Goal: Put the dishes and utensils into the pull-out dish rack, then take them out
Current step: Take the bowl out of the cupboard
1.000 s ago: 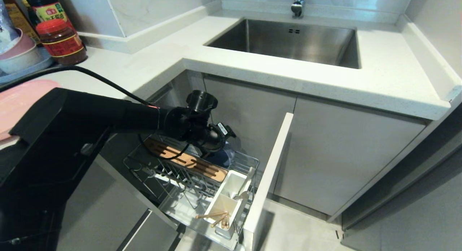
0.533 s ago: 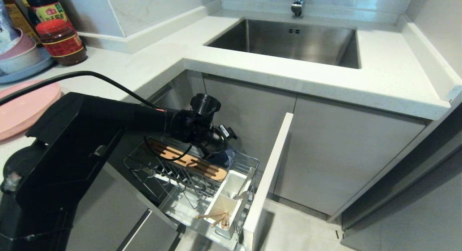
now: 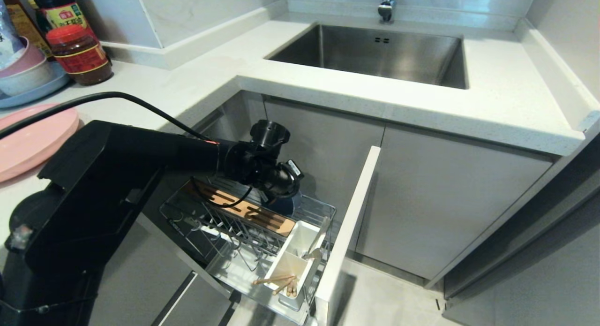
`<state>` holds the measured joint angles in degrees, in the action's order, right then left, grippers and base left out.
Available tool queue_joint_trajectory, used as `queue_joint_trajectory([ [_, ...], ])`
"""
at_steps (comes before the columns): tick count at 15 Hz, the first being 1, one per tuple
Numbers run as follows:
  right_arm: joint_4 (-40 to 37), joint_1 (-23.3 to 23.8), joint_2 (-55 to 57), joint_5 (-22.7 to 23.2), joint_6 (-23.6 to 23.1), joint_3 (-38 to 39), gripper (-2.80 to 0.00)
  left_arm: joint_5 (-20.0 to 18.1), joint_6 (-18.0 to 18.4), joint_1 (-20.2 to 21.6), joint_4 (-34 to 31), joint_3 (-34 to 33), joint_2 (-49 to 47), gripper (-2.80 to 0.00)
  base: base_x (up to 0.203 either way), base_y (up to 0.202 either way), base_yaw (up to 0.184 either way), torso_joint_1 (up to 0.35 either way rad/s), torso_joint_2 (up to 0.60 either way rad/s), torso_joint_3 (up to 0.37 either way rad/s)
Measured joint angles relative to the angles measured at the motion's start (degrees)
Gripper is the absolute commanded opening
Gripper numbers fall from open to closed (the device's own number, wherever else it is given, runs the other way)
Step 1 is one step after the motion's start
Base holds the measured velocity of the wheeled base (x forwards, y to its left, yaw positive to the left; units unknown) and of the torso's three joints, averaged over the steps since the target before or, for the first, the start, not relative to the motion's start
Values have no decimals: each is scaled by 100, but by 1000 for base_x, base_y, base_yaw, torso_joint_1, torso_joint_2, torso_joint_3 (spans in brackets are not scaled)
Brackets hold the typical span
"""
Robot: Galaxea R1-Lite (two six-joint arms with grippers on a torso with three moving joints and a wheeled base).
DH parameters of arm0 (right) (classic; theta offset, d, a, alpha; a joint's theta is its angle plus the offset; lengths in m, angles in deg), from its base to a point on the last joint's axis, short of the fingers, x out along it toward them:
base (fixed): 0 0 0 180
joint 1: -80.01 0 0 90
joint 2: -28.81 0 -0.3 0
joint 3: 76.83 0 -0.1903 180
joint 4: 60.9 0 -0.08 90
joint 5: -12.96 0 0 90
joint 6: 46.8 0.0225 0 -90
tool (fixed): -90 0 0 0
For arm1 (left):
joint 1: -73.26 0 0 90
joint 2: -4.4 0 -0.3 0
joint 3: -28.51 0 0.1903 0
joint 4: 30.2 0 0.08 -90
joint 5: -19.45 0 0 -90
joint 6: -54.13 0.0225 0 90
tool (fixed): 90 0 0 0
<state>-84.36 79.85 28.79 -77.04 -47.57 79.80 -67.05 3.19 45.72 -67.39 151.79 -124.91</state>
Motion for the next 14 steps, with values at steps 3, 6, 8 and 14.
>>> queue_joint_trajectory([
  [3,0,0,0,0,2,0,-280,9,6,0,-15,2,0,-280,0,0,0,0,0,0],
  [6,0,0,0,0,0,0,-280,27,5,-63,-39,2,4,-280,0,0,0,0,0,0],
  [8,2,0,0,0,2,0,-280,33,-13,-112,-65,2,43,-280,0,0,0,0,0,0],
  [14,0,0,0,-2,2,0,-280,97,-72,-250,-284,-94,563,-280,0,0,0,0,0,0],
])
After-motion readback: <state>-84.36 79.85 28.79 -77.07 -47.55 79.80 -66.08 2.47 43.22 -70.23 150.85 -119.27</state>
